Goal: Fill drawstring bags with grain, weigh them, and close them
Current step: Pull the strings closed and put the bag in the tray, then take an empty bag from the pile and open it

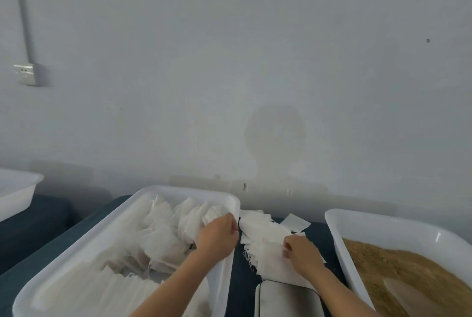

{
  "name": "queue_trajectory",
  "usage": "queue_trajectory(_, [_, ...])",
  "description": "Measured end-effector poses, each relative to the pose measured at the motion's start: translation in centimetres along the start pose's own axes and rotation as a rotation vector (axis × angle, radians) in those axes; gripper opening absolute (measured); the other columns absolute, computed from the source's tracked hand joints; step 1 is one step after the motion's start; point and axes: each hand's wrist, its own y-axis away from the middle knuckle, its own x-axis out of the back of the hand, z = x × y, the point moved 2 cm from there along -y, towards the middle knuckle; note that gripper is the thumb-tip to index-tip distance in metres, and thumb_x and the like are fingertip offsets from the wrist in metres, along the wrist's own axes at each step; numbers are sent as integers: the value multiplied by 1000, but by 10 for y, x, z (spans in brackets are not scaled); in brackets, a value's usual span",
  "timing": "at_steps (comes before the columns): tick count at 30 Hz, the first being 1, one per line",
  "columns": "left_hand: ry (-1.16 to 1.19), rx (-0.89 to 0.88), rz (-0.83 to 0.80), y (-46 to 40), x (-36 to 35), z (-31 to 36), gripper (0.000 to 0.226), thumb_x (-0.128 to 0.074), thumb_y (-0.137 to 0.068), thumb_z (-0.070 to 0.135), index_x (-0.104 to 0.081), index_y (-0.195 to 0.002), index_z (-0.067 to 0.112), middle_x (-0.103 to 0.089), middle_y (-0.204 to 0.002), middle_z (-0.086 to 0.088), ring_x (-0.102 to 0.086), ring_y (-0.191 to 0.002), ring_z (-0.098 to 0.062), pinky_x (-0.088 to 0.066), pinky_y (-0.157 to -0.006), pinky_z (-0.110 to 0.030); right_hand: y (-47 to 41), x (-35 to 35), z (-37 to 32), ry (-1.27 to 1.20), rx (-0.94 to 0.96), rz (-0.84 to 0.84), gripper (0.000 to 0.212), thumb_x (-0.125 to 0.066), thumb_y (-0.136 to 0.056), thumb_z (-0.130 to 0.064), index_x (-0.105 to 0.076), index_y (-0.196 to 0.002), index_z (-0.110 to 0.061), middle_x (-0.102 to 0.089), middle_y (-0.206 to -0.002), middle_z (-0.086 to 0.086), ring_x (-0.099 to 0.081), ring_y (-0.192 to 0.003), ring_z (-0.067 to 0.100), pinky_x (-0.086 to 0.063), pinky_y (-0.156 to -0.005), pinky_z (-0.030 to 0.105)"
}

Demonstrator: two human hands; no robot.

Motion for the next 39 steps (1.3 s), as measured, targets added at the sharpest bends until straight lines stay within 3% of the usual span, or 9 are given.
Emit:
queue_trajectory(6, [64, -62, 14, -1, -13, 24, 18, -44, -93, 20, -52, -109, 17, -63, -107, 3, -58, -95, -14, -42, -76, -21, 7, 42, -9, -123, 20, 314, 32, -48, -93, -14, -36, -64, -17, -45, -64, -8, -42, -60, 9, -27, -52, 22])
queue_trajectory(11, [318, -160, -16, 0, -26, 74, 27, -52, -94, 27, -43, -118, 19, -52, -111, 8, -52, -99, -10, -42, -83, -21, 26, 117, 9, -271, 57, 332, 28, -63, -86, -17, -41, -69, -19, -50, -67, -7, -47, -63, 12, -31, -52, 22])
queue_trajectory(16, [600, -276, -68, 9, -46, 152, 30, -52, -94, 36, -45, -122, 26, -52, -115, 14, -52, -99, -2, -39, -77, -5, 76, 155, 70, -506, 56, 210, 9, -67, -86, -16, -63, -92, -20, -66, -90, -7, -62, -84, 12, -46, -68, 25])
queue_trajectory(19, [723, -345, -219, 17, -63, 198, 19, -53, -94, 36, -53, -112, 29, -59, -105, 14, -55, -97, -2, -44, -85, -15, 101, 151, 112, -524, 6, 111, 10, -69, -84, -16, -69, -93, -21, -70, -94, -6, -64, -90, 10, -48, -79, 27])
queue_trajectory(21, [713, -362, -251, 22, -76, 222, 5, -57, -92, 35, -56, -88, 32, -57, -81, 19, -53, -76, 1, -43, -74, -17, 113, 144, 138, -500, -57, 113, 10, -68, -85, -13, -70, -94, -14, -70, -97, -2, -63, -97, 11, -45, -88, 30])
queue_trajectory(24, [771, -344, -307, 30, -100, 247, 24, -61, -89, 30, -47, -69, 30, -53, -60, 14, -49, -56, -5, -44, -66, -26, 128, 133, 173, -511, -167, 137, 15, -64, -87, -19, -68, -99, -11, -67, -104, 4, -60, -104, 19, -43, -95, 33])
queue_trajectory(29, [628, -403, -408, 35, -137, 264, 24, -59, -86, 47, -42, -74, 35, -46, -72, 19, -42, -65, 3, -35, -62, -17, 143, 123, 195, -676, -203, 203, 21, -65, -86, -8, -66, -107, -11, -66, -113, 9, -58, -111, 21, -38, -104, 39])
queue_trajectory(32, [596, -392, -398, 33, -152, 265, 28, -54, -89, 37, -39, -66, 31, -43, -68, 13, -38, -61, -1, -29, -56, -21, 151, 121, 192, -602, -186, 165, 13, -60, -91, -22, -64, -103, -25, -67, -101, -5, -59, -91, -2, -42, -81, 9])
queue_trajectory(39, [638, -354, -398, 37, -161, 261, 23, -45, -96, 26, -42, -73, 29, -48, -75, 11, -46, -65, -1, -35, -49, -7, 155, 118, 188, -388, -219, 435, 12, -51, -94, -35, -46, -86, -28, -55, -83, -11, -52, -72, -2, -38, -58, 12])
